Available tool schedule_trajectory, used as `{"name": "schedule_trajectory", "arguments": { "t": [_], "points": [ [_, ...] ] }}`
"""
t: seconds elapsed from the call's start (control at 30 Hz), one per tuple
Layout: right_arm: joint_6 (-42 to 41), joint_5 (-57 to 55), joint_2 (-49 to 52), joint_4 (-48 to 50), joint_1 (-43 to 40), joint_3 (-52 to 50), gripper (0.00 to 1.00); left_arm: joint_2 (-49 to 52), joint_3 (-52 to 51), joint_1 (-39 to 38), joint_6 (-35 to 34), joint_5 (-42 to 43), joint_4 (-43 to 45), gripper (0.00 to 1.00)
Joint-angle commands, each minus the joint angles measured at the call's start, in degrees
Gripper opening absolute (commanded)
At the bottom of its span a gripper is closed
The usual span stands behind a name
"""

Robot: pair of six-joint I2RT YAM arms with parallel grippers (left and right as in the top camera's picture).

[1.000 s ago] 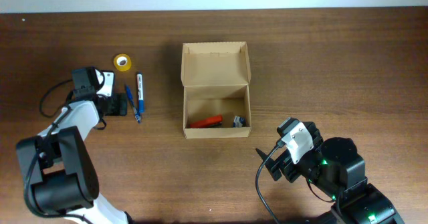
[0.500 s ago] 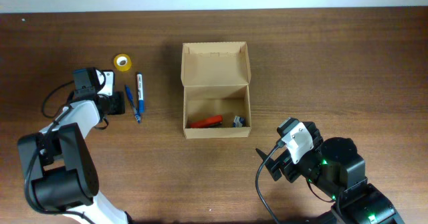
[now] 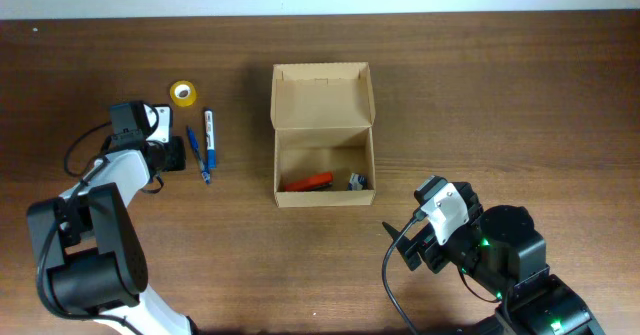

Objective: Pack container
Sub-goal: 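Lower the left gripper and close it on the yellow correction tape, then carry the correction tape into the box with the left gripper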

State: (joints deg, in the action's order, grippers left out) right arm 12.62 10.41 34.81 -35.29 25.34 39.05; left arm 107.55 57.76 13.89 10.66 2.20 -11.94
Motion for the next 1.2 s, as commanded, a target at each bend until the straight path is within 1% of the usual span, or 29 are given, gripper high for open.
{"name": "schedule_trajectory", "arguments": {
  "t": [0.0, 0.2, 0.27, 0.33, 0.4, 0.6, 0.8, 0.93, 1.17],
  "points": [
    [0.26, -0.55, 0.07, 0.15, 0.48, -0.22, 0.99, 2.49, -0.33, 0.15, -1.4, 0.0, -0.66, 0.32],
    [0.26, -0.55, 0.07, 0.15, 0.48, -0.22, 0.99, -0.11, -0.26, 0.02, -4.87, 0.0, -1.31, 0.19],
    [0.26, -0.55, 0.07, 0.15, 0.48, -0.22, 0.99, -3.3, -0.26, -0.13, -4.85, 0.0, -2.64, 0.13],
    [0.26, -0.55, 0.07, 0.15, 0.48, -0.22, 0.99, -6.84, -0.26, -0.28, -4.85, 0.0, -4.35, 0.04],
    [0.26, -0.55, 0.07, 0.15, 0.48, -0.22, 0.99, -10.91, -0.26, -0.63, -4.83, -0.02, -6.8, 0.02],
    [0.26, -0.55, 0.07, 0.15, 0.48, -0.22, 0.99, -23.78, -0.26, -3.58, -4.83, -0.02, -14.12, 0.02],
    [0.26, -0.55, 0.07, 0.15, 0.48, -0.22, 0.99, -33.03, -0.24, -11.28, -4.74, 0.0, -17.05, 0.02],
    [0.26, -0.55, 0.07, 0.15, 0.48, -0.22, 0.99, -34.45, 0.2, -19.19, -2.23, 0.02, -16.96, 0.02],
    [0.26, -0.55, 0.07, 0.15, 0.48, -0.22, 0.99, -32.68, 0.22, -30.71, 2.43, -0.02, -14.47, 0.02]
  ]
}}
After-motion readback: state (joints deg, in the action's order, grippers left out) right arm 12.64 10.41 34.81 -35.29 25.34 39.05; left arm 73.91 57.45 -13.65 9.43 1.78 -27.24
